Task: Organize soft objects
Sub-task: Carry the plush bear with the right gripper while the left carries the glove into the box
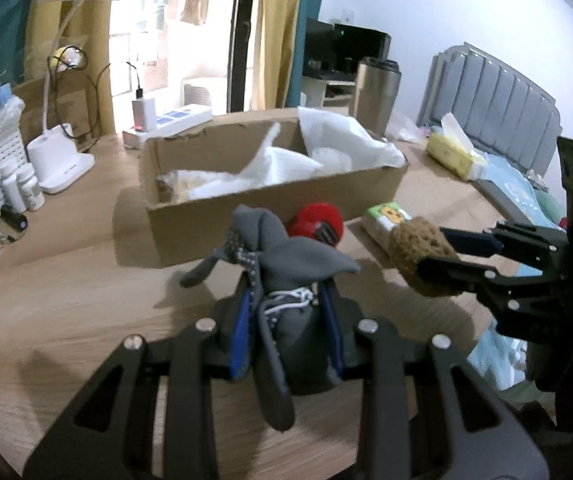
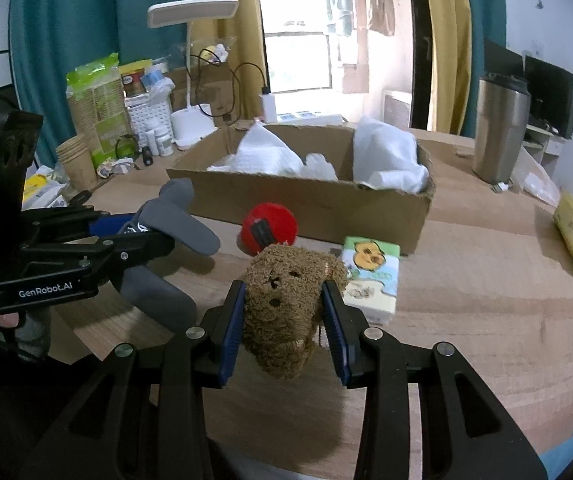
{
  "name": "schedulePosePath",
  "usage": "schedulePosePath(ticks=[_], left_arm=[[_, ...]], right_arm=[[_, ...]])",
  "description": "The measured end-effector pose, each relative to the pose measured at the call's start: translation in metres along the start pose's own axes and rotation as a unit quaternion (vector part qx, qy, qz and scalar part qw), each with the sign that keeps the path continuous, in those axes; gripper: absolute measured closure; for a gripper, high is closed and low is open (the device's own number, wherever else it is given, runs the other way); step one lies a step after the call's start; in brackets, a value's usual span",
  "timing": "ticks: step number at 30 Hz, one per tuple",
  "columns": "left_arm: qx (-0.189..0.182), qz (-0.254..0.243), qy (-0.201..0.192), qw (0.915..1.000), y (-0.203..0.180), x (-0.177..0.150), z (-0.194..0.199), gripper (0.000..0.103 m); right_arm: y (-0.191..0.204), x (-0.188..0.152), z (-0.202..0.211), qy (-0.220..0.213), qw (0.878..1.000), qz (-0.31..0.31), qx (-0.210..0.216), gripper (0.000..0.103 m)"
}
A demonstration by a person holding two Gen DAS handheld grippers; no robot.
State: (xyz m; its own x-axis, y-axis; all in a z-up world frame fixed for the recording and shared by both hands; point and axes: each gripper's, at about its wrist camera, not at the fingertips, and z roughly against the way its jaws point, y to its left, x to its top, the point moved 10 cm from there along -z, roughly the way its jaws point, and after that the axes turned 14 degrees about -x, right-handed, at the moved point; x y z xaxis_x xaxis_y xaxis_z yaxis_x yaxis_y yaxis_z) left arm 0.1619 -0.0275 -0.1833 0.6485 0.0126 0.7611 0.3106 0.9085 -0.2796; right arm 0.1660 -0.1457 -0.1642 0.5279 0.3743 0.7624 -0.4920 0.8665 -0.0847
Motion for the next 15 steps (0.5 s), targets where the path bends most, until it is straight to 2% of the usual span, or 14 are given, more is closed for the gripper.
schedulePosePath(ticks=[15], left_arm=[[0.012, 0.013, -0.049, 0.9986, 0.017, 0.018, 0.032, 0.07]], right_arm=[[0.014, 0.032, 0.011, -0.036, 0.999, 0.009, 0.006, 0.063]])
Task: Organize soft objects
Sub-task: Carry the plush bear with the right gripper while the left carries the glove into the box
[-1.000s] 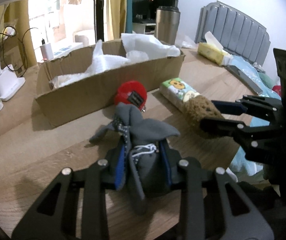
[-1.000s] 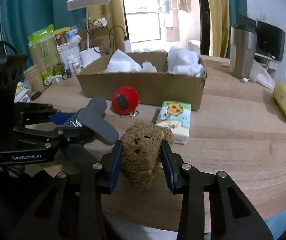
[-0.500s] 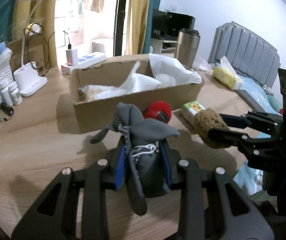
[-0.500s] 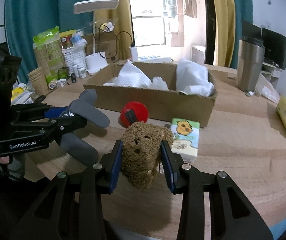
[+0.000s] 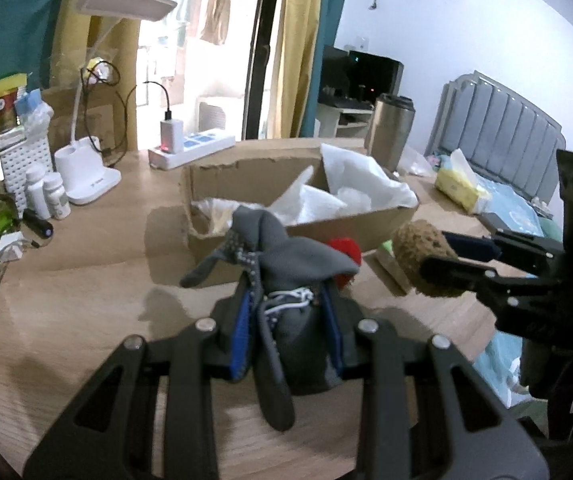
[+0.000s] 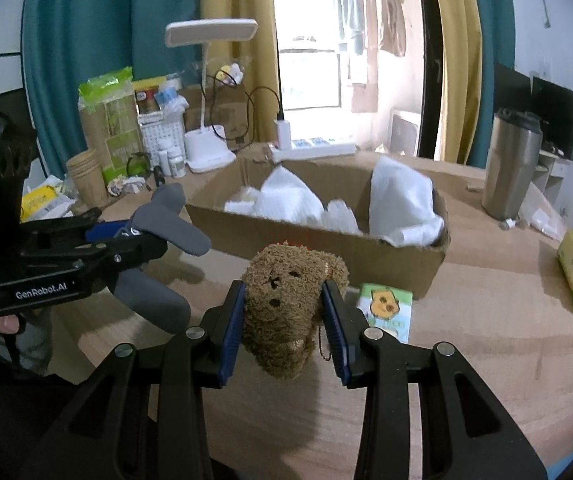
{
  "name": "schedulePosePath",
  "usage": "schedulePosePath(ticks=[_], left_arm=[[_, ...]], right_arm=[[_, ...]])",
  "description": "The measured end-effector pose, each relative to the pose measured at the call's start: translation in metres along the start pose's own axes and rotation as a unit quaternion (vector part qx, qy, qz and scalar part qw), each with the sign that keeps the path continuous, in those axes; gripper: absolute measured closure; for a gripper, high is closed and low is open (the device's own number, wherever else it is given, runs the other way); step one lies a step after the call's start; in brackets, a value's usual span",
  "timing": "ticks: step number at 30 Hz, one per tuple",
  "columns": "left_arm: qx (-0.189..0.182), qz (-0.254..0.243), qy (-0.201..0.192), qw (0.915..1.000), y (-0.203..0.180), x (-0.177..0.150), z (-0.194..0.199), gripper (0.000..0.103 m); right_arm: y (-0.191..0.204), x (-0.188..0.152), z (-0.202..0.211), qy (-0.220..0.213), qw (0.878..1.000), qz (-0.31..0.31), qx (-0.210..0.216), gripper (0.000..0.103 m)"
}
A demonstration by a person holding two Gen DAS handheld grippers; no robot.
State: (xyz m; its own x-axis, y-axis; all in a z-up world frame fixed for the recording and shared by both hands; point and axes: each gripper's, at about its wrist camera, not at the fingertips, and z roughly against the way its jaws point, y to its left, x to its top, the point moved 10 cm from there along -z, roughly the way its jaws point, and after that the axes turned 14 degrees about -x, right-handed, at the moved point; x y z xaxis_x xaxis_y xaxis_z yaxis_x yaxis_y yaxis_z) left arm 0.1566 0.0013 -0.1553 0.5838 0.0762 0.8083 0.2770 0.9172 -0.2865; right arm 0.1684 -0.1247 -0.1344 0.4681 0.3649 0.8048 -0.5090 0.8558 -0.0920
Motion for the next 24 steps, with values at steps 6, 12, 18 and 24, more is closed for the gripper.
schedulePosePath(ticks=[6, 12, 18, 24], left_arm=[[0.01, 0.001, -0.013, 0.9999, 0.009, 0.01, 0.005, 0.07], [0.013, -0.004, -0.028, 0.9995, 0.013, 0.026, 0.008, 0.07], [0.013, -0.01, -0.039, 0.9991, 0.015, 0.04, 0.007, 0.07], [0.014, -0.015, -0.054, 0.9983, 0.015, 0.058, 0.005, 0.07]], right_arm=[[0.0, 0.013, 0.001, -0.015, 1.0, 0.0, 0.003, 0.063], [-0.01, 0.027, 0.004, -0.032, 0.999, -0.003, -0.003, 0.063], [-0.021, 0.042, 0.005, -0.05, 0.999, -0.005, -0.011, 0.063], [-0.029, 0.054, 0.002, -0.06, 0.998, -0.007, -0.01, 0.062]])
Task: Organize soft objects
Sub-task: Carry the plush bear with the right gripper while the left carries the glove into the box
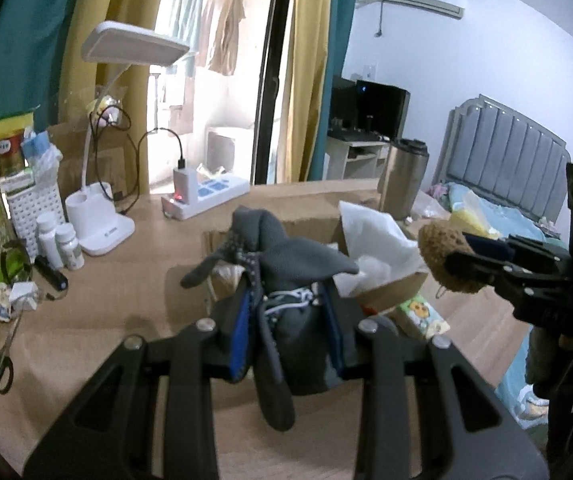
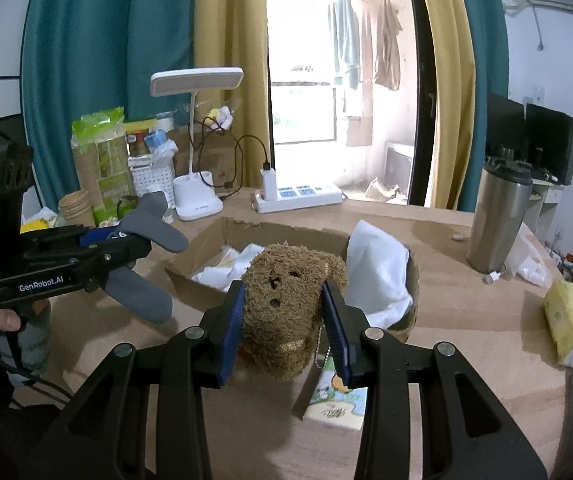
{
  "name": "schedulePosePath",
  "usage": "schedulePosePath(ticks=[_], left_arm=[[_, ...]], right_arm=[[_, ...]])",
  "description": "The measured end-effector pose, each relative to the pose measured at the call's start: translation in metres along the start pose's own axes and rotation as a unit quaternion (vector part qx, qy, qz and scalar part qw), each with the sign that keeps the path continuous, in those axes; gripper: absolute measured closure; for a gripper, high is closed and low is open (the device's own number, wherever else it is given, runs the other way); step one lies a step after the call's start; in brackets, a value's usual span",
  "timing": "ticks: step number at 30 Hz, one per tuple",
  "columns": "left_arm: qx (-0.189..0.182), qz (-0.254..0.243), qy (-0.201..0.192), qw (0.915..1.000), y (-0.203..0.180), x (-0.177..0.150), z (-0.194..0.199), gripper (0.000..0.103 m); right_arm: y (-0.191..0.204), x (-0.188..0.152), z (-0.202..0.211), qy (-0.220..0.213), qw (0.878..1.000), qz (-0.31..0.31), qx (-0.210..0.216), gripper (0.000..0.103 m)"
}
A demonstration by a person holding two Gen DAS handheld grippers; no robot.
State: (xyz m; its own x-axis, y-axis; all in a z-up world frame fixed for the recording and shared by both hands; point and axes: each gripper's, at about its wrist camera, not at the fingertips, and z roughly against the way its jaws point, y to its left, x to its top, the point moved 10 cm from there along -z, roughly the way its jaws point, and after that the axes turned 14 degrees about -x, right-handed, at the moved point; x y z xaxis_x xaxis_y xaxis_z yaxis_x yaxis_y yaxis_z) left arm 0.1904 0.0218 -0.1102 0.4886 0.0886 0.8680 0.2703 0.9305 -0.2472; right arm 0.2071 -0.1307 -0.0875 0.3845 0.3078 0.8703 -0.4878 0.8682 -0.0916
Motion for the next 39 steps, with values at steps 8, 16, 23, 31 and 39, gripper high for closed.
schedulePosePath(ticks=[8, 16, 23, 31, 39], left_arm=[[-0.002, 0.0, -0.011, 0.9999, 0.004, 0.015, -0.011, 0.07], [-0.006, -0.004, -0.019, 0.9998, 0.004, 0.028, -0.026, 0.07], [-0.012, -0.007, -0.016, 0.9998, 0.004, 0.034, -0.046, 0.07], [-0.019, -0.004, -0.016, 0.9997, 0.007, 0.041, -0.066, 0.07], [-0.031, 0.003, -0.015, 0.9994, 0.012, 0.046, -0.084, 0.069]], right_arm=[[-0.011, 0.016, -0.009, -0.015, 1.0, -0.006, -0.002, 0.062], [-0.017, 0.028, -0.024, -0.021, 1.0, -0.013, -0.001, 0.061], [-0.016, 0.035, -0.035, -0.032, 0.999, -0.016, 0.004, 0.061], [-0.016, 0.042, -0.058, -0.03, 0.999, -0.013, 0.012, 0.06], [-0.018, 0.051, -0.077, -0.026, 0.999, -0.021, 0.018, 0.059]])
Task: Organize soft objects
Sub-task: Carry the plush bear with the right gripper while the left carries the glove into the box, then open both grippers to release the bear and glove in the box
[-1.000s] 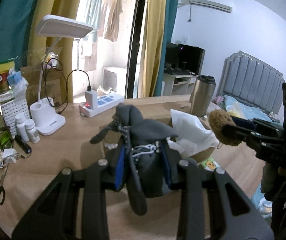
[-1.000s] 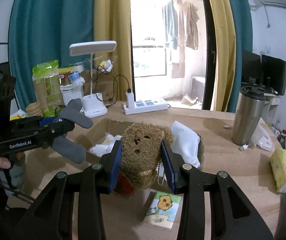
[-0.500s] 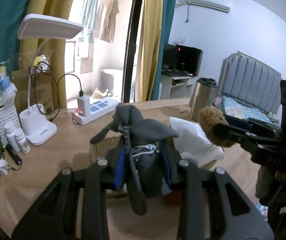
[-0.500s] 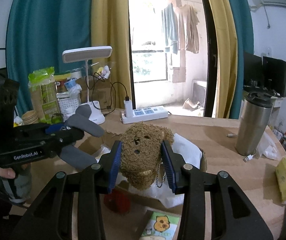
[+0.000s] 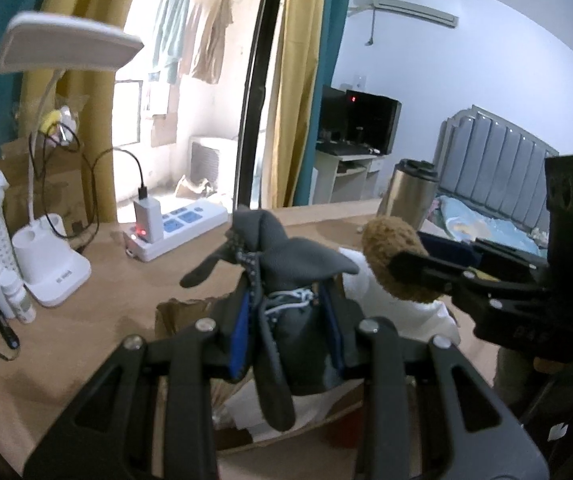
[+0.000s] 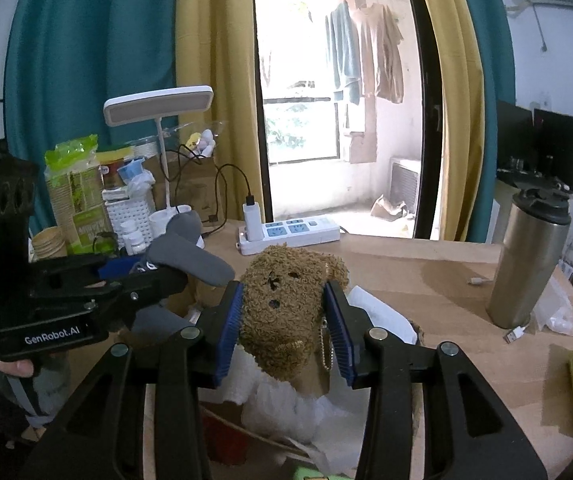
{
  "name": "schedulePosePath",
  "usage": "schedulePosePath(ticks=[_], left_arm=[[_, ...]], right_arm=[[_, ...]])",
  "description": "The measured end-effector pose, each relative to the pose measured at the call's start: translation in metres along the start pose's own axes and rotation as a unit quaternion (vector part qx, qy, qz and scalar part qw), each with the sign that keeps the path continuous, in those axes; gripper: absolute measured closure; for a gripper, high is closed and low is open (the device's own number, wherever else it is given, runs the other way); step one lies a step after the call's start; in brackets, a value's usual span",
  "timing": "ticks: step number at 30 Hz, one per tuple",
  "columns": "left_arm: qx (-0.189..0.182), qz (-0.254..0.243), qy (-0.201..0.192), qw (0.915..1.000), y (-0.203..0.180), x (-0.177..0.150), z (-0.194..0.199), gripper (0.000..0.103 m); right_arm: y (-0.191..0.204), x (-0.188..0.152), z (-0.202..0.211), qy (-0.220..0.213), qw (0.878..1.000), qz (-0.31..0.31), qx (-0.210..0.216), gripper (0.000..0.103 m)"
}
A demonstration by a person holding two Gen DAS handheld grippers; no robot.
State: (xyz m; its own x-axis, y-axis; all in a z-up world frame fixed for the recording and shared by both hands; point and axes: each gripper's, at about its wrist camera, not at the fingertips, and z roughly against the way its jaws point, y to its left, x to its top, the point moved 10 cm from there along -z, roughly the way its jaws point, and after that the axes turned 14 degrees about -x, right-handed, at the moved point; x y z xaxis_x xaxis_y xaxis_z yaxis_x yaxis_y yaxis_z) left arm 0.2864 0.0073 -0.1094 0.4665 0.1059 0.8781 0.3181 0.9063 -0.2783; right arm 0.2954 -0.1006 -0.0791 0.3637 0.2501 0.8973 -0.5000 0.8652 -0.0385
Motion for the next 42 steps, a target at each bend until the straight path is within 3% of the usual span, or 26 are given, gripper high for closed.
schedulePosePath(ticks=[6, 13, 19, 22, 24, 26, 29, 42], left_arm=[[0.0, 0.002, 0.004, 1.0, 0.004, 0.002, -0.016, 0.069], [-0.014, 0.02, 0.049, 0.9985, 0.007, -0.013, -0.047, 0.069], [-0.018, 0.044, 0.108, 0.9931, 0.011, -0.043, -0.074, 0.069], [-0.017, 0.052, 0.119, 0.9915, 0.012, -0.047, -0.077, 0.065], [-0.01, 0.066, 0.121, 0.9904, 0.016, -0.049, -0.076, 0.052], [-0.016, 0.091, 0.116, 0.989, 0.02, -0.05, -0.073, 0.049], [-0.008, 0.086, 0.109, 0.9903, 0.021, -0.049, -0.064, 0.041], [-0.002, 0.055, 0.068, 0.9961, 0.013, -0.032, -0.017, 0.036]], right_arm=[[-0.001, 0.0, -0.012, 0.012, 1.0, -0.018, 0.011, 0.059], [0.001, -0.009, -0.029, 0.036, 0.999, -0.019, 0.007, 0.059], [0.003, -0.028, -0.05, 0.077, 0.997, -0.016, -0.003, 0.053], [0.0, -0.035, -0.056, 0.088, 0.996, -0.018, -0.011, 0.049], [0.0, -0.038, -0.058, 0.096, 0.995, -0.019, -0.011, 0.049], [0.0, -0.039, -0.059, 0.098, 0.995, -0.019, -0.01, 0.049], [0.001, -0.038, -0.056, 0.094, 0.995, -0.014, -0.01, 0.049], [-0.007, -0.024, -0.025, 0.061, 0.998, -0.013, -0.014, 0.048]])
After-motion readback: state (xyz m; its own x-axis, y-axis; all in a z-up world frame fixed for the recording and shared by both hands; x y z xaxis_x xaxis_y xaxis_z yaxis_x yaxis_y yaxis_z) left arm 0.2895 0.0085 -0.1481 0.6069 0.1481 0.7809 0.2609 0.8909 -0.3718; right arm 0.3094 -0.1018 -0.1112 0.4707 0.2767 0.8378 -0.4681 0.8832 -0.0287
